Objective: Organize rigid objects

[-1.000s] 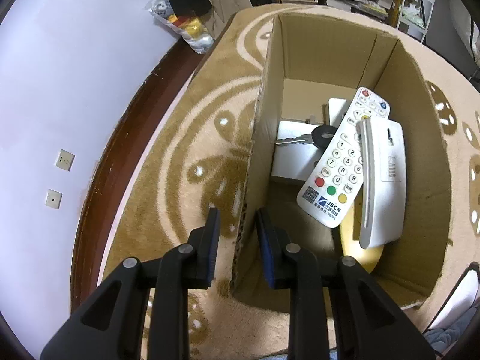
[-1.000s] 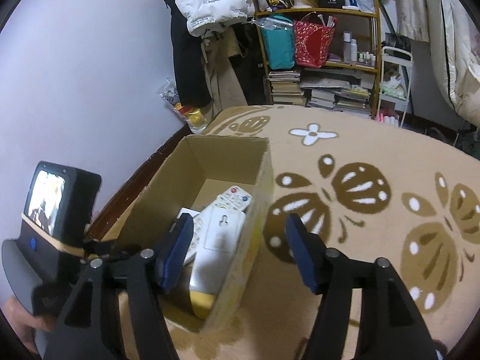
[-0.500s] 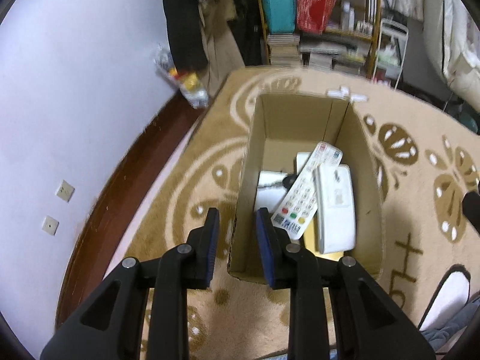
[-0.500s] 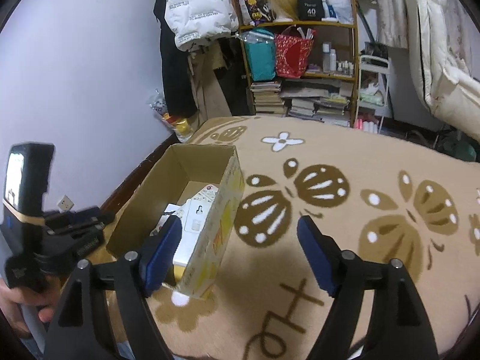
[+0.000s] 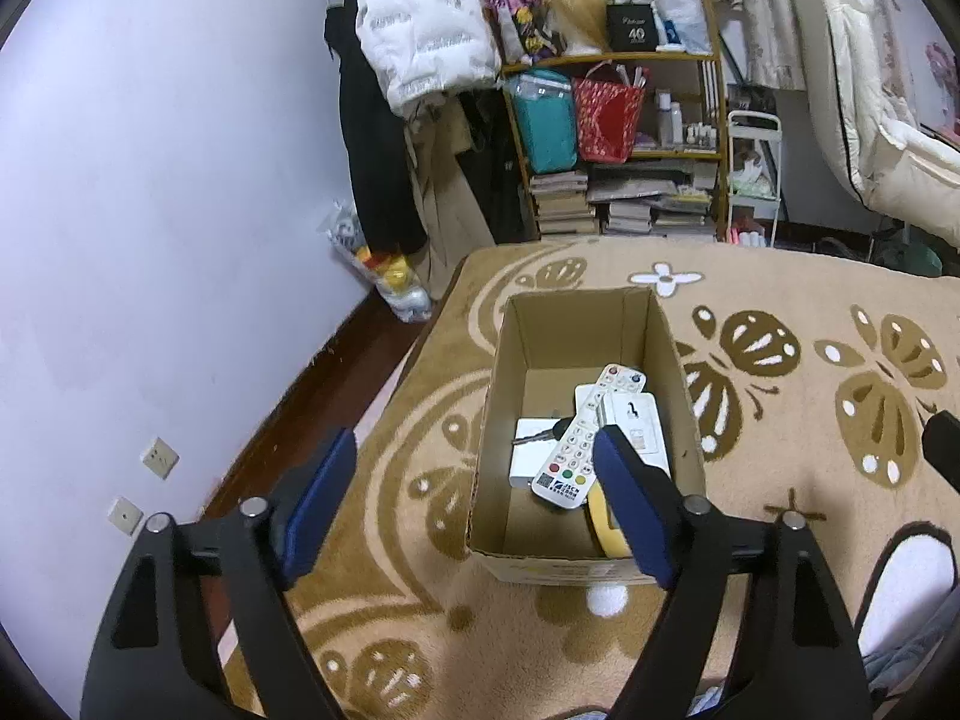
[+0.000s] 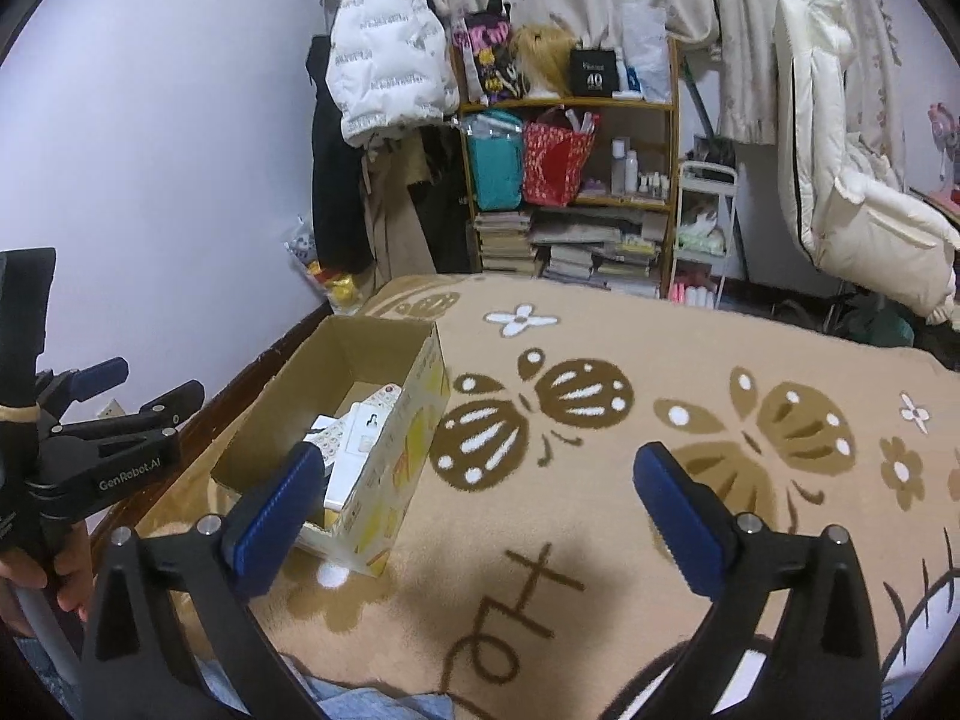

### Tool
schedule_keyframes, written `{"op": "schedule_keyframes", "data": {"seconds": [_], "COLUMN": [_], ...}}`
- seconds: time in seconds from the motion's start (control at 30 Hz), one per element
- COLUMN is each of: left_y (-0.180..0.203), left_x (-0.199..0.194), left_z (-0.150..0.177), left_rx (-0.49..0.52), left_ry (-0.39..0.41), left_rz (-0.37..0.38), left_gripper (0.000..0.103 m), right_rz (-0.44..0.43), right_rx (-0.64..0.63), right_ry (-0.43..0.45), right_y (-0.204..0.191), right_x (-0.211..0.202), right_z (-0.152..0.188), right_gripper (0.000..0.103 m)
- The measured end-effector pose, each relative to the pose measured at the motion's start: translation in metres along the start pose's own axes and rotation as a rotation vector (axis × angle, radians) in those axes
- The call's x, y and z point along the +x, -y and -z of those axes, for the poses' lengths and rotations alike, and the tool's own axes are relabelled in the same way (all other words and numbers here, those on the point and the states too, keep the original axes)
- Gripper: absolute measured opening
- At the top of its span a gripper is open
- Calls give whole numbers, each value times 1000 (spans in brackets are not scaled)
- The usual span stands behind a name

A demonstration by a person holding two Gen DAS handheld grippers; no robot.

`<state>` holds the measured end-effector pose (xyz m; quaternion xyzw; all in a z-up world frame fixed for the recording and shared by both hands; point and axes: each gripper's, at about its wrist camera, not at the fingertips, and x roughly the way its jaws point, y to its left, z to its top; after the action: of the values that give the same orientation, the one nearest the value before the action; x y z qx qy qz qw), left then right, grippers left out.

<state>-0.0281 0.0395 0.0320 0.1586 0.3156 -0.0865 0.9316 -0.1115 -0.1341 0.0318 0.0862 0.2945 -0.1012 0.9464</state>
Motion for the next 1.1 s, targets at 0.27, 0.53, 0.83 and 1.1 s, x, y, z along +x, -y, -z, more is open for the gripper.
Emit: {"op": "schedule_keyframes", "data": {"seconds": [0.27, 0.53, 0.83, 1.1], "left_y": [1, 14, 16, 13], "left_x": [-29, -34, -32, -26], "left_z": [9, 18, 27, 29], "left_rx": [-17, 7, -13, -31], "left_ry": [82, 104, 91, 70], "left_rz": [35, 17, 22, 28], "left_gripper": [96, 98, 99, 99], "right_rz": [-34, -12, -1, 5], "right_rx": [43, 49, 15, 57], "right_ry": [125, 142, 60, 36], "right_y": [11, 18, 14, 21], "right_x": [-29, -22, -4, 6], "right_z": [12, 25, 39, 43], "right_gripper": [103, 103, 103, 103]}}
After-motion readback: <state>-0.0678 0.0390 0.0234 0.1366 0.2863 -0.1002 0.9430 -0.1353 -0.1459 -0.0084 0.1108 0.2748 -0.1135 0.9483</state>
